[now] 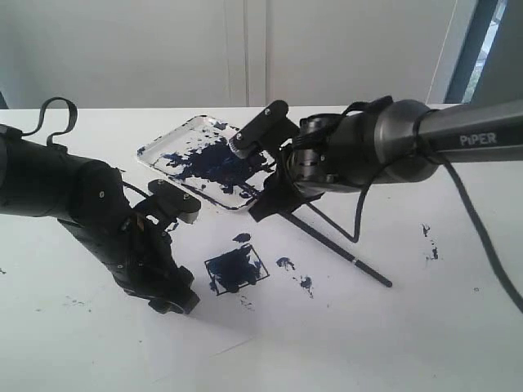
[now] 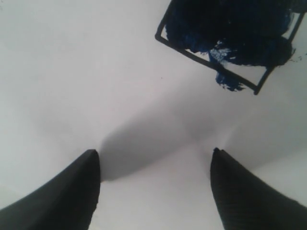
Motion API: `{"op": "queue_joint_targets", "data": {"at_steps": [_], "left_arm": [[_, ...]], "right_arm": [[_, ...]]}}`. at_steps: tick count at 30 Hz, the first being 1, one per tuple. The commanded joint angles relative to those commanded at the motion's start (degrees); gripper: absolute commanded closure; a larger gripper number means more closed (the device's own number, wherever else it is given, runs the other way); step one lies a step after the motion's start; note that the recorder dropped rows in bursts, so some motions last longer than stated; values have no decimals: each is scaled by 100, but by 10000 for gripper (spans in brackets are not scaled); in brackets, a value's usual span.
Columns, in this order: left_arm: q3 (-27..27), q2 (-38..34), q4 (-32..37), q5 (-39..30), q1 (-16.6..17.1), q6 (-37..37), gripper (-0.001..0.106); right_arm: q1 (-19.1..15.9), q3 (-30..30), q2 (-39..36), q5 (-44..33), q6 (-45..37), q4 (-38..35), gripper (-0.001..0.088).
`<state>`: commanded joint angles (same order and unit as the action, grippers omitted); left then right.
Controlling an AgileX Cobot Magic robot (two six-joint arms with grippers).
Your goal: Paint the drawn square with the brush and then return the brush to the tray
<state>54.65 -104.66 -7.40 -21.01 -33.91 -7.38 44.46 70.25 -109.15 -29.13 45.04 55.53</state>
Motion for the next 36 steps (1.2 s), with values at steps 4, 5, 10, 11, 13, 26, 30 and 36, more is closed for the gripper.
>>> {"op": "queue_joint_targets", "data": {"at_steps": [4, 5, 10, 11, 13, 26, 30, 36], "left_arm": [[0, 0, 0, 0, 0, 0, 363], [0, 0, 0, 0, 0, 0, 363], [0, 0, 0, 0, 0, 0, 363], [0, 0, 0, -12, 0, 0, 363], [0, 0, 0, -23, 0, 0, 363], [0, 0, 0, -46, 0, 0, 363], [0, 0, 0, -46, 0, 0, 363], [0, 0, 0, -46, 0, 0, 363]], "right_arm": [[0, -238, 23, -244, -25, -196, 391], [0, -327, 23, -146, -25, -241, 391], [0, -687, 23, 453, -25, -470, 391], [0, -742, 23, 538, -25, -456, 391], [-12, -770, -27, 556, -25, -411, 391], [-553, -770, -354, 1036, 34, -463, 396], [-564, -770, -546, 1241, 51, -615, 396], [-564, -770, -757, 1252, 51, -616, 700]]}}
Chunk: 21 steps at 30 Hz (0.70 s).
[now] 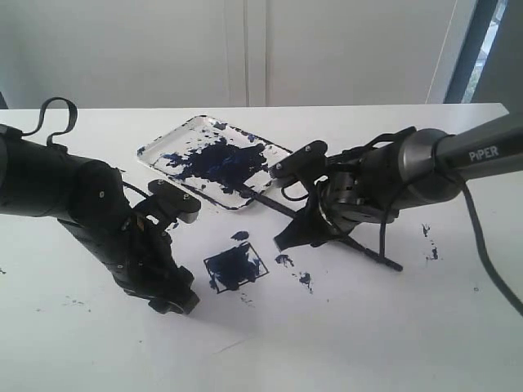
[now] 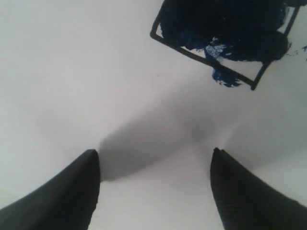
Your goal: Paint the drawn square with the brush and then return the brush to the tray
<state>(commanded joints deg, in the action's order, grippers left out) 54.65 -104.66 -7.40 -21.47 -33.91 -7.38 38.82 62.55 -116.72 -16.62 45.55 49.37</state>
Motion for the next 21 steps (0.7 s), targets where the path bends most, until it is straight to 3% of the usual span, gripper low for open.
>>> {"op": "queue_joint_targets", "data": {"at_steps": [2, 5, 14, 21], "left_arm": [[0, 0, 0, 0, 0, 0, 363], [0, 0, 0, 0, 0, 0, 363], [0, 0, -63, -12, 0, 0, 363], [0, 0, -107, 11, 0, 0, 363]], "right_arm": [[11, 0, 33, -37, -78, 0, 868], [72, 0, 259, -274, -437, 0, 868], [871, 36, 1475, -1695, -1434, 82, 868], [1545, 36, 2100, -3569, -2399, 82, 868]]}}
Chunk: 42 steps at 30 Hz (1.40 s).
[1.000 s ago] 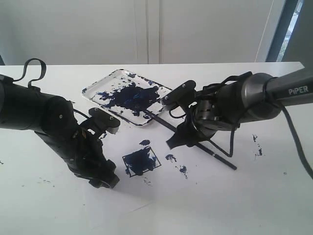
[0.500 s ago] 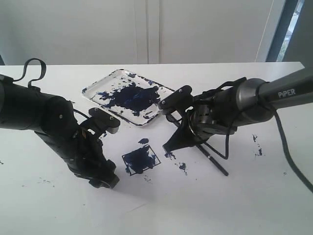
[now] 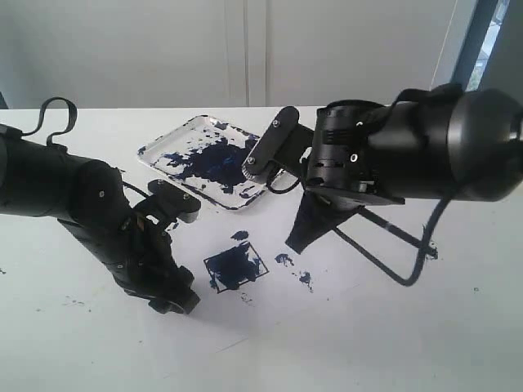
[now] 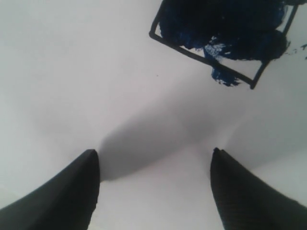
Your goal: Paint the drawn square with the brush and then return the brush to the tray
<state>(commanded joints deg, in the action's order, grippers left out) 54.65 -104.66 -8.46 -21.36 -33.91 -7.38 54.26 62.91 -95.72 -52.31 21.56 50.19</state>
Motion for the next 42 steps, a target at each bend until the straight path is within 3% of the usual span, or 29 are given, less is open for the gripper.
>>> {"op": "queue_joint_targets", "data": {"at_steps": [6, 12, 21, 36, 42], "left_arm": [[0, 0, 0, -10, 0, 107, 363], [0, 0, 0, -60, 0, 118, 363], [0, 0, 0, -74, 0, 118, 363], [0, 0, 0, -96, 0, 118, 363], [0, 0, 0, -96, 0, 105, 363]], "right_arm": [[659, 0, 97, -1334, -696, -26, 868], [1340, -11, 97, -1625, -1395, -829, 868], [1392, -11, -248, -1625, -1622, -1148, 868], [1392, -11, -551, -1374, -1078, -292, 868], [1392, -11, -551, -1186, -947, -267, 868]]}}
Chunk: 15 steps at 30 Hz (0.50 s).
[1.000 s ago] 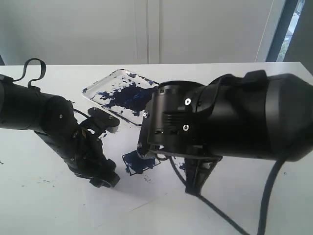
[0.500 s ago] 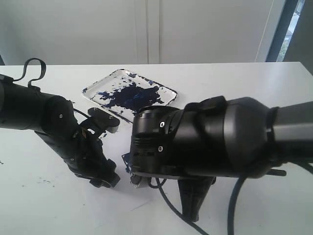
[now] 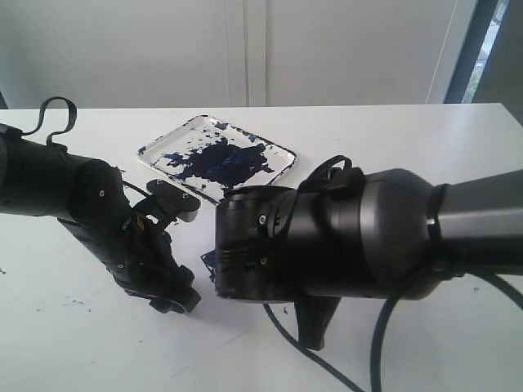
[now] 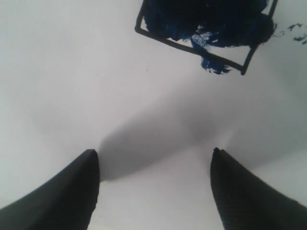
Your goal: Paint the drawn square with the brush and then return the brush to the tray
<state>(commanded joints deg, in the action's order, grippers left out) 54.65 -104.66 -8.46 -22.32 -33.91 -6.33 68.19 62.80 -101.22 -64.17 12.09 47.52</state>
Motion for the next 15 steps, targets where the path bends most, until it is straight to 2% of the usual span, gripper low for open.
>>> {"op": "queue_joint_targets", "data": {"at_steps": [15], "left_arm": [[0, 0, 0, -22, 0, 2, 363]], "right_arm": [[0, 0, -297, -39, 0, -80, 868]]}}
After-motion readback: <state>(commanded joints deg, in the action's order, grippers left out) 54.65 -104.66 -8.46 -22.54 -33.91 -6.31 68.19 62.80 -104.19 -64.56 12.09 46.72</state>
